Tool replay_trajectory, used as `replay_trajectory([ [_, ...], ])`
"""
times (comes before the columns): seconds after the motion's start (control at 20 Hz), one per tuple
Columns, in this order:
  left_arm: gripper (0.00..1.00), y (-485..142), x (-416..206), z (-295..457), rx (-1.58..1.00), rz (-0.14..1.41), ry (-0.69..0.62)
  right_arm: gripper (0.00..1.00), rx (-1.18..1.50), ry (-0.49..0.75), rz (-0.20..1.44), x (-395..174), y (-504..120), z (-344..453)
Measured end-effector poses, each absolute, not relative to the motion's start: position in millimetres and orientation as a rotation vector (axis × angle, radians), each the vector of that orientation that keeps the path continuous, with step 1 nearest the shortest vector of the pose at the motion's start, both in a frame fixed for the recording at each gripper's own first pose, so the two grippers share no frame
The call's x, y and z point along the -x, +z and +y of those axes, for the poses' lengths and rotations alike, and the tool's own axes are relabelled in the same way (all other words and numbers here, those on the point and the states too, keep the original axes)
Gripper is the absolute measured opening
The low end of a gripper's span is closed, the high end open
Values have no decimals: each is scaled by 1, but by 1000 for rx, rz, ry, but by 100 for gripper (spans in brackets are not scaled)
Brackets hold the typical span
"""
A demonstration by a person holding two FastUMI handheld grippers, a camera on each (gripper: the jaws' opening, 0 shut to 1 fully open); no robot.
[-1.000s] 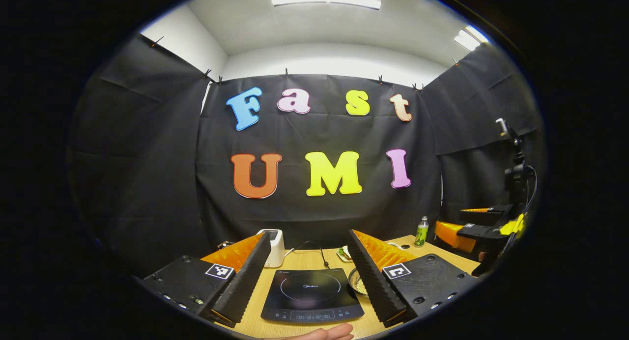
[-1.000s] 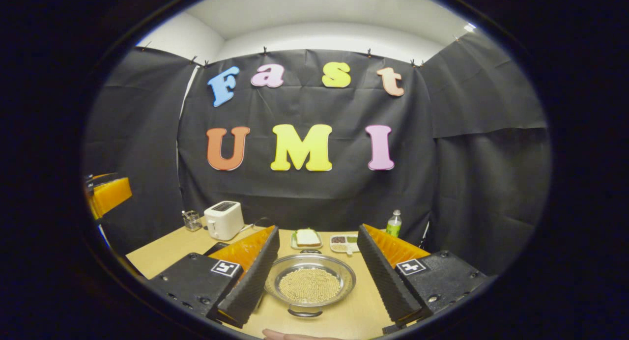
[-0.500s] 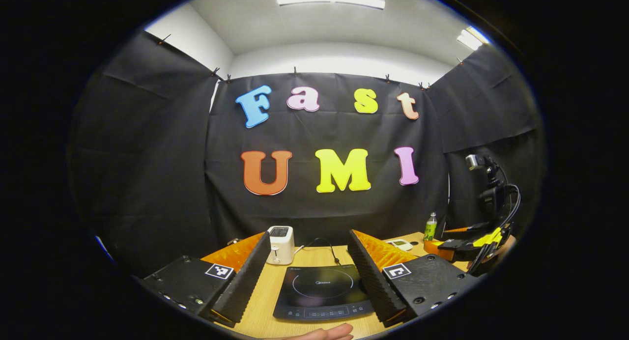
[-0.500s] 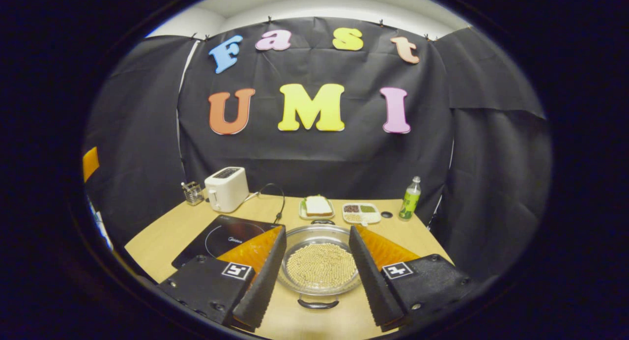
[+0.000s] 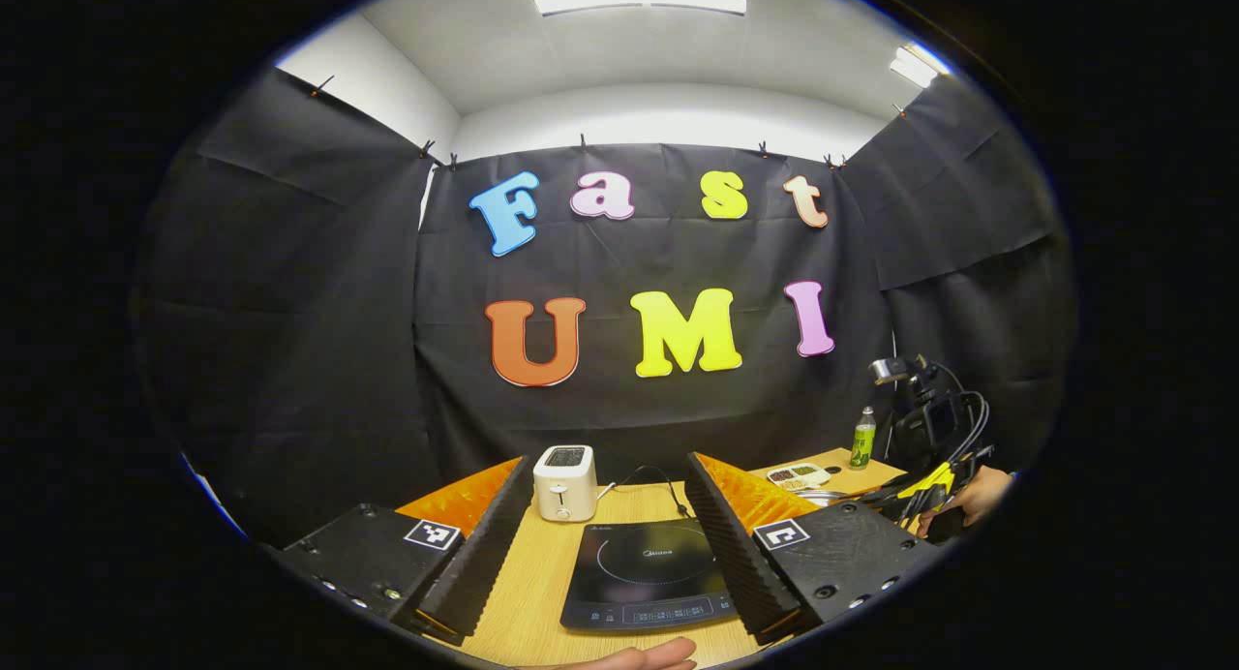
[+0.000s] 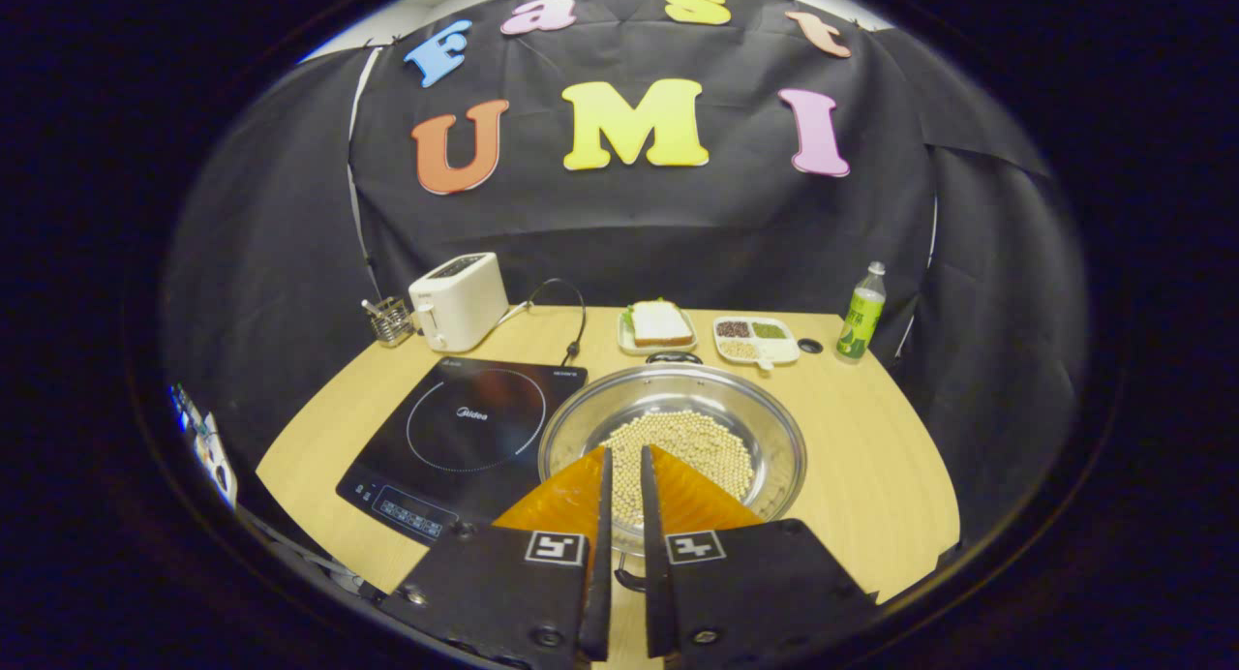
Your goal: First push the handle of the pot to place it horizontally, then grasp the pot with both hands and set it on the induction cooktop.
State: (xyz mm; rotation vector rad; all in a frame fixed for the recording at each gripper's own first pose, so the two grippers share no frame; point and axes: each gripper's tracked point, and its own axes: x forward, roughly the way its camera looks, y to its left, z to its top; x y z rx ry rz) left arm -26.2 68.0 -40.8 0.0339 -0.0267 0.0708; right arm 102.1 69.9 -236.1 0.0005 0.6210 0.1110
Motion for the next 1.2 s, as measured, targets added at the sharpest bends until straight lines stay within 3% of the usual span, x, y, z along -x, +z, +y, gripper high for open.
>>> replay_trajectory([
  [0.05, 94, -42, 26, 66, -34, -28, 67, 5, -4, 115, 657, -101, -245, 69],
  [0.1, 94, -44, 28, 64, -35, -28, 62, 4, -10, 128, 696, -99, -261, 73],
  [0.6, 97, -42, 32, 56, -50, -41, 42, 4, -130, 268, 966, -61, -332, 115],
  [0.65, 96, -41, 33, 55, -51, -39, 40, 0, -133, 271, 979, -58, -336, 114],
  [1.2, 97, -32, 32, 49, -11, -35, 47, 4, -122, 228, 1047, -43, -362, 68],
])
